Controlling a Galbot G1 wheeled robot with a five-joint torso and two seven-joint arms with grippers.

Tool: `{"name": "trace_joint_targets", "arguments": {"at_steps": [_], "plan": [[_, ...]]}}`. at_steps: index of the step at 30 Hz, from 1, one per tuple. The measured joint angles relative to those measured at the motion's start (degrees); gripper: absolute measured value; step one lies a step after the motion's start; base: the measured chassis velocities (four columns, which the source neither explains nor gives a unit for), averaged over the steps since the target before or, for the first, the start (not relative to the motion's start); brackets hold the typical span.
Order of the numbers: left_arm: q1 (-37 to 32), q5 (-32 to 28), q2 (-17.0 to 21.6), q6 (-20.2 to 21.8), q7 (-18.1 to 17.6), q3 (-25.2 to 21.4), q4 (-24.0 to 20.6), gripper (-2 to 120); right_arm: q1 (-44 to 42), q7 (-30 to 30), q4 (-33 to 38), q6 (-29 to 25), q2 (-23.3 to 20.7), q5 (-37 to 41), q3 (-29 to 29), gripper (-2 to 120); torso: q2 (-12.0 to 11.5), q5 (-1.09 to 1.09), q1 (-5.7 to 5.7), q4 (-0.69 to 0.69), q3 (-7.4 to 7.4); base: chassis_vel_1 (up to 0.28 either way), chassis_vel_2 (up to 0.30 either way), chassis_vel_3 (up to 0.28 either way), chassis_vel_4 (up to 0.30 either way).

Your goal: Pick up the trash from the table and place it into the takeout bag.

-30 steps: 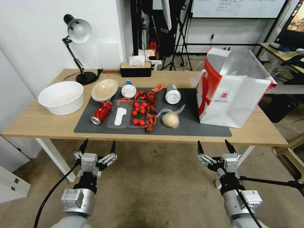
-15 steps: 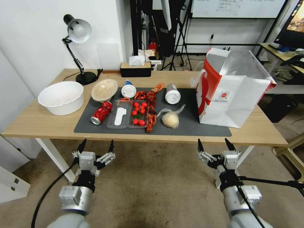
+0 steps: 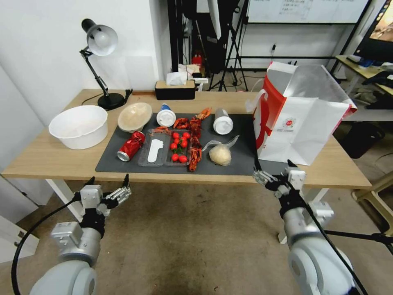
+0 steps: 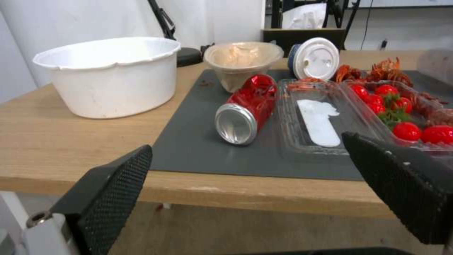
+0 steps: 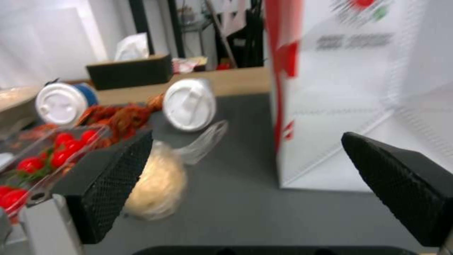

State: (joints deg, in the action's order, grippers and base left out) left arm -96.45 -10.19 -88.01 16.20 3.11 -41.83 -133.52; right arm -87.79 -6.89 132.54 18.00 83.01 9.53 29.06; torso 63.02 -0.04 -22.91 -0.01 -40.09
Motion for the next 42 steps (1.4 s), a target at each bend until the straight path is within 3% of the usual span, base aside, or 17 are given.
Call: {"name": "trace_joint_targets", "arguments": {"at_steps": [4, 10, 12, 15, 25, 42], "plan": [[0.12, -0.83, -0.1, -0.49, 0.52, -0.64, 0.55, 100, 3.37, -3.14, -1.05, 2.49, -2.19, 3.97, -2.8, 100, -0.01, 0.01, -0.02, 0.04, -0.01, 0.0, 0.0, 0.0, 0.0], [0.1, -0.8, 0.0, -2.16, 1.45, -0.27, 1.16, 100, 5.84, -5.17, -3.43, 1.59, -4.81, 7.31, -5.9, 100, -0.01, 0.04, 0.0, 0.03, -0.01, 0.0, 0.0, 0.0, 0.0], [1.24, -0.77, 1.07, -2.21, 1.86, 1.34, 2.13, 100, 6.28, -6.51, -4.95, 0.52, -5.49, 9.4, -6.23, 100, -0.01, 0.05, -0.01, -0.03, -0.01, 0.0, 0.0, 0.0, 0.0], [1.49, -0.71, 1.44, -2.52, 2.04, 2.16, 3.04, 100, 8.13, -7.87, -7.04, 0.44, -6.03, 11.49, -6.92, 100, -0.01, 0.03, -0.01, 0.03, -0.01, 0.0, 0.0, 0.0, 0.0], [0.99, -0.33, 1.24, -4.1, 2.72, 1.93, 3.18, 100, 16.63, -9.21, -13.36, 1.18, -9.49, 19.96, -12.4, 100, 0.0, 0.04, -0.01, 0.02, -0.02, 0.0, 0.0, 0.0, 0.0], [0.54, -0.02, 1.04, -4.64, 2.76, 1.29, 2.85, 100, 22.86, -11.2, -18.9, 2.98, -10.51, 21.51, -16.79, 100, 0.0, 0.04, -0.01, 0.01, -0.02, 0.0, 0.0, 0.0, 0.0]]}}
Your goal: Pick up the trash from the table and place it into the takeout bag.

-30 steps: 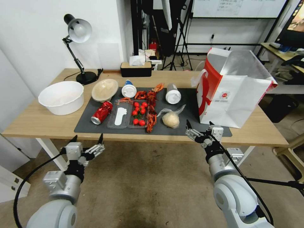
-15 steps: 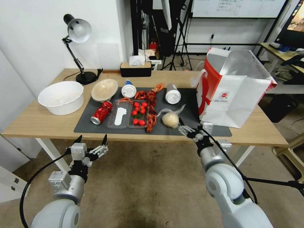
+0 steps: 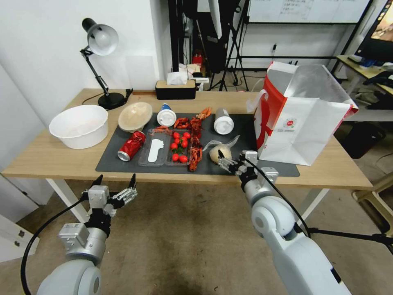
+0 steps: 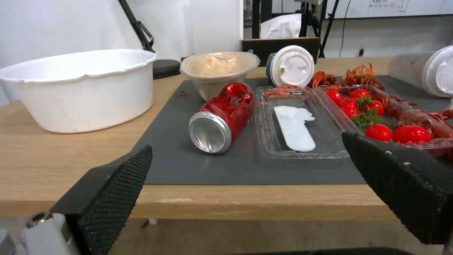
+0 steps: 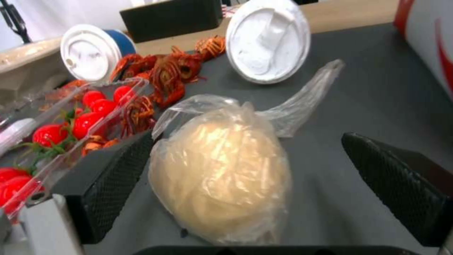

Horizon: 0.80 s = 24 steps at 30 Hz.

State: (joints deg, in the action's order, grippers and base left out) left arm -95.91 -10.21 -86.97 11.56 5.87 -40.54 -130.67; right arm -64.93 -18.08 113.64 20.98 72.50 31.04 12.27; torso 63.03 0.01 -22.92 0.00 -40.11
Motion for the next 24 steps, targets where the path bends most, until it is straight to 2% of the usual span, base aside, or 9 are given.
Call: {"name": "trace_joint_targets", "arguments": {"at_steps": [6, 8, 9, 12, 16, 19, 20, 22, 24], "plan": [[-0.14, 0.22, -0.13, -0.37, -0.01, -0.13, 0.0, 100, 3.1, -1.04, -3.05, 0.42, -0.26, 0.44, -2.52, 97, 0.0, 0.0, 0.0, 0.0, 0.0, 0.0, 0.0, 0.0, 0.0], [-0.21, 0.37, -0.23, -0.74, -0.03, -0.17, 0.0, 100, 4.33, -1.55, -4.18, 0.67, -0.14, 0.51, -3.7, 87, 0.0, 0.0, 0.0, 0.0, 0.0, 0.0, 0.0, 0.0, 0.0], [-0.21, 0.37, -0.23, -0.74, -0.03, -0.17, 0.0, 100, 4.33, -1.55, -4.18, 0.67, -0.14, 0.51, -3.7, 87, 0.0, 0.0, 0.0, 0.0, 0.0, 0.0, 0.0, 0.0, 0.0], [-0.25, 0.55, -0.36, -1.38, -0.11, -0.27, 0.14, 100, 5.41, -2.32, -5.17, 1.27, 0.45, 0.53, -5.18, 72, 0.0, 0.0, 0.0, 0.0, 0.0, 0.0, 0.0, 0.0, 0.0], [-0.28, 0.6, -0.38, -1.78, -0.17, -0.34, 0.32, 100, 5.79, -2.9, -5.6, 1.74, 0.78, 0.53, -5.64, 63, 0.0, -0.01, 0.0, 0.01, 0.0, 0.0, 0.0, 0.0, 0.0], [-0.3, 0.73, -0.38, -2.42, -0.24, -0.43, 0.65, 100, 6.11, -4.62, -5.81, 3.84, 1.27, 0.46, -6.07, 47, 0.0, 0.0, 0.0, 0.0, 0.0, 0.0, 0.0, 0.0, 0.0], [-0.3, 0.73, -0.38, -2.42, -0.24, -0.43, 0.65, 100, 6.11, -4.62, -5.81, 3.84, 1.27, 0.46, -6.07, 47, 0.0, 0.0, 0.0, 0.0, 0.0, 0.0, 0.0, 0.0, 0.0], [-0.36, 0.89, -0.41, -2.77, -0.26, -0.44, 0.84, 100, 6.31, -5.29, -6.03, 4.75, 1.39, 0.23, -6.38, 36, 0.0, 0.0, 0.0, 0.0, 0.01, 0.0, 0.0, 0.0, 0.0], [-0.39, 0.93, -0.41, -2.93, -0.27, -0.44, 0.9, 100, 6.39, -5.5, -6.09, 4.96, 1.43, 0.19, -6.5, 31, 0.0, 0.0, 0.0, 0.01, 0.0, 0.0, 0.0, 0.0, 0.0]]}}
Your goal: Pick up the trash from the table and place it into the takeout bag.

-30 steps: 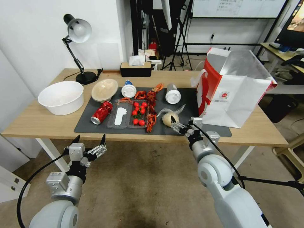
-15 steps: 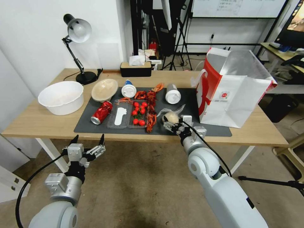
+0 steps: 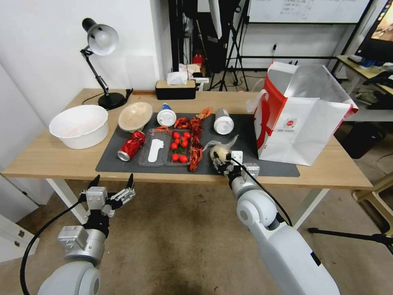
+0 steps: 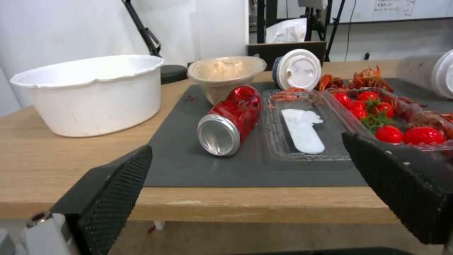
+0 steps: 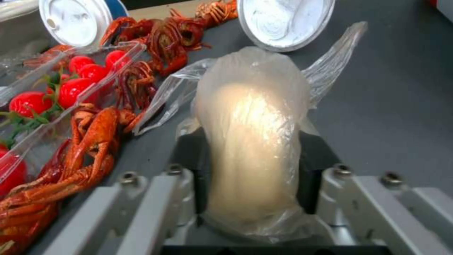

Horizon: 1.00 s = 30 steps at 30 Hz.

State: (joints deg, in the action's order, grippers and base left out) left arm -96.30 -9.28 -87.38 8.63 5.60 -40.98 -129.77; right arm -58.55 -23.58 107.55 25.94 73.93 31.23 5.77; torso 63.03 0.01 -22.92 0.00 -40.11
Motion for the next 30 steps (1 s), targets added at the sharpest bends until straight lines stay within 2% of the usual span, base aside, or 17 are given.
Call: {"name": "trace_joint_targets", "arguments": {"at_steps": [6, 10, 16, 23, 30], "plan": [[-0.01, 0.23, 0.0, -0.79, -0.05, -0.02, 0.51, 100, -0.12, -0.17, 0.04, 0.1, 0.17, -0.08, 0.01, 11, 0.0, -0.01, 0.0, 0.0, 0.0, 0.0, 0.0, 0.0, 0.0], [0.03, 0.26, 0.05, -0.8, -0.07, -0.05, 0.58, 100, -0.17, -0.23, 0.15, 0.06, 0.21, -0.09, 0.13, 6, 0.0, -0.01, 0.0, 0.0, 0.0, 0.0, 0.0, 0.0, 0.0], [0.09, 0.26, 0.33, -0.94, -0.12, -0.14, 0.94, 100, -0.7, 0.19, 2.26, -1.79, -0.37, 0.37, 0.41, 6, 0.0, -0.01, 0.0, 0.0, 0.0, 0.0, 0.0, 0.0, 0.0], [0.08, 0.22, 0.71, -1.76, -0.14, -0.17, 1.43, 100, -1.26, 5.2, 12.93, -5.08, -3.25, 4.52, 2.82, 6, 0.0, -0.01, 0.0, 0.0, 0.0, 0.0, 0.0, 0.0, 0.0], [-0.03, 0.14, 0.95, -2.02, -0.14, -0.25, 1.45, 100, 0.98, 8.66, 19.28, -7.51, -6.71, 10.3, 7.63, 6, 0.0, -0.01, 0.01, 0.0, 0.0, 0.0, 0.0, 0.0, 0.0]]}}
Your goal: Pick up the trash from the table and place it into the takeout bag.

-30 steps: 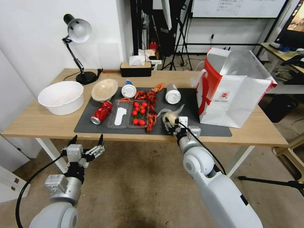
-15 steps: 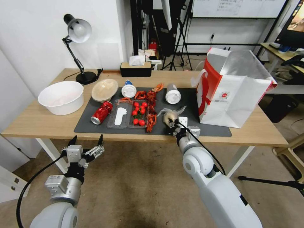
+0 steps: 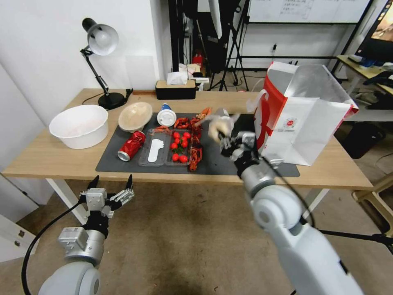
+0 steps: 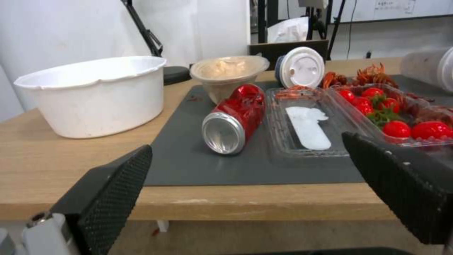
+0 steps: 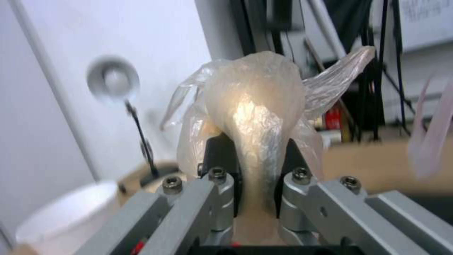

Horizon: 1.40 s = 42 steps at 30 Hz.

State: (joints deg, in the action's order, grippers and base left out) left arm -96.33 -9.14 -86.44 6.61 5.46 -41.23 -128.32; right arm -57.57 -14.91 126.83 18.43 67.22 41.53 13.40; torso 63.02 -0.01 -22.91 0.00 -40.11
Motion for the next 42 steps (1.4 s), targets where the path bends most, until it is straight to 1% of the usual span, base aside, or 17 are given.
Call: {"name": "trace_joint_targets", "arguments": {"at_steps": [2, 3, 5, 7, 21, 26, 27, 28, 30, 31, 33, 35, 37, 38, 40, 41, 42], "plan": [[-0.1, 0.0, 0.0, -0.11, 0.0, -0.01, 0.0, 100, 2.19, -0.14, 1.98, -0.28, -2.17, 3.26, 3.24, 6, 0.0, 0.0, 0.0, 0.0, 0.0, 0.0, 0.0, 0.0, 0.0], [-0.1, 0.0, 0.0, -0.11, 0.0, -0.01, 0.0, 100, 2.19, -0.14, 1.98, -0.28, -2.17, 3.26, 3.24, 6, 0.0, 0.0, 0.0, 0.0, 0.0, 0.0, 0.0, 0.0, 0.0], [-0.21, 0.06, -0.07, -0.23, 0.0, 0.03, -0.03, 100, 5.16, -2.04, 2.62, -0.34, -4.82, 5.43, 6.45, 6, 0.0, -0.01, 0.0, 0.0, 0.0, 0.0, 0.0, 0.0, 0.0], [-0.24, 0.12, -0.15, -0.26, 0.0, 0.08, -0.08, 100, 6.27, -3.12, 2.4, -0.33, -5.85, 5.75, 7.52, 6, 0.0, 0.0, 0.0, 0.0, 0.0, 0.0, 0.0, 0.0, 0.0], [-0.49, 0.68, -0.63, -0.41, 0.08, 0.46, -0.71, 100, 12.09, -12.99, -1.0, 3.73, -10.57, 8.39, 11.82, 6, 0.0, 0.0, 0.0, 0.0, 0.0, 0.0, 0.0, 0.0, 0.0], [-0.53, 0.76, -0.73, -0.49, 0.11, 0.5, -0.86, 100, 13.21, -14.69, -1.88, 4.52, -11.28, 9.15, 12.35, 6, 0.0, 0.0, 0.0, 0.0, 0.0, 0.0, 0.0, 0.0, 0.0], [-0.66, 0.8, -0.89, -0.57, 0.12, 0.47, -1.22, 100, 15.55, -18.72, -5.26, 7.73, -12.61, 9.84, 12.67, 6, 0.0, 0.01, 0.0, 0.01, 0.0, 0.0, 0.0, 0.0, 0.0], [-0.66, 0.8, -0.89, -0.57, 0.12, 0.47, -1.22, 100, 15.55, -18.72, -5.26, 7.73, -12.61, 9.84, 12.67, 6, 0.0, 0.01, 0.0, 0.01, 0.0, 0.0, 0.0, 0.0, 0.0], [-0.8, 0.98, -1.12, -0.85, 0.16, 0.5, -1.41, 100, 18.36, -22.14, -9.72, 10.94, -13.51, 10.25, 12.23, 6, 0.0, -0.01, -0.02, -0.01, 0.0, 0.0, 0.0, 0.0, 0.0], [-0.8, 0.98, -1.12, -0.85, 0.16, 0.5, -1.41, 100, 18.36, -22.14, -9.72, 10.94, -13.51, 10.25, 12.23, 6, 0.0, -0.01, -0.02, -0.01, 0.0, 0.0, 0.0, 0.0, 0.0], [-1.01, 1.12, -1.21, -1.25, 0.2, 0.51, -1.57, 100, 20.05, -23.94, -14.24, 12.05, -13.28, 10.45, 11.12, 6, 0.0, 0.0, -0.02, 0.01, 0.0, 0.0, 0.0, 0.0, 0.0], [-1.03, 1.13, -1.21, -1.33, 0.2, 0.49, -1.57, 100, 20.26, -24.37, -14.89, 12.54, -13.11, 10.8, 10.91, 5, 0.0, 0.0, -0.02, 0.01, 0.0, 0.0, 0.0, 0.0, 0.0], [-1.05, 1.16, -1.24, -1.42, 0.21, 0.47, -1.6, 100, 20.42, -24.81, -15.7, 13.54, -12.83, 11.42, 10.66, 11, 0.0, 0.0, -0.02, 0.0, 0.0, 0.0, 0.0, 0.0, 0.0], [-1.05, 1.16, -1.24, -1.42, 0.21, 0.47, -1.6, 100, 20.42, -24.81, -15.7, 13.54, -12.83, 11.42, 10.66, 11, 0.0, 0.0, -0.02, 0.0, 0.0, 0.0, 0.0, 0.0, 0.0], [-1.06, 1.26, -1.29, -1.46, 0.23, 0.47, -1.6, 100, 20.49, -24.87, -15.81, 13.73, -12.74, 11.8, 10.63, 23, 0.0, 0.01, -0.02, 0.0, 0.0, 0.0, 0.0, 0.0, 0.0], [-1.06, 1.26, -1.29, -1.46, 0.23, 0.47, -1.6, 100, 20.49, -24.87, -15.81, 13.73, -12.74, 11.8, 10.63, 23, 0.0, 0.01, -0.02, 0.0, 0.0, 0.0, 0.0, 0.0, 0.0], [-1.02, 1.33, -1.3, -1.49, 0.24, 0.49, -1.53, 100, 20.5, -24.87, -15.82, 13.74, -12.74, 11.91, 10.63, 28, 0.0, 0.01, -0.01, 0.0, 0.0, 0.0, 0.0, 0.0, 0.0]]}}
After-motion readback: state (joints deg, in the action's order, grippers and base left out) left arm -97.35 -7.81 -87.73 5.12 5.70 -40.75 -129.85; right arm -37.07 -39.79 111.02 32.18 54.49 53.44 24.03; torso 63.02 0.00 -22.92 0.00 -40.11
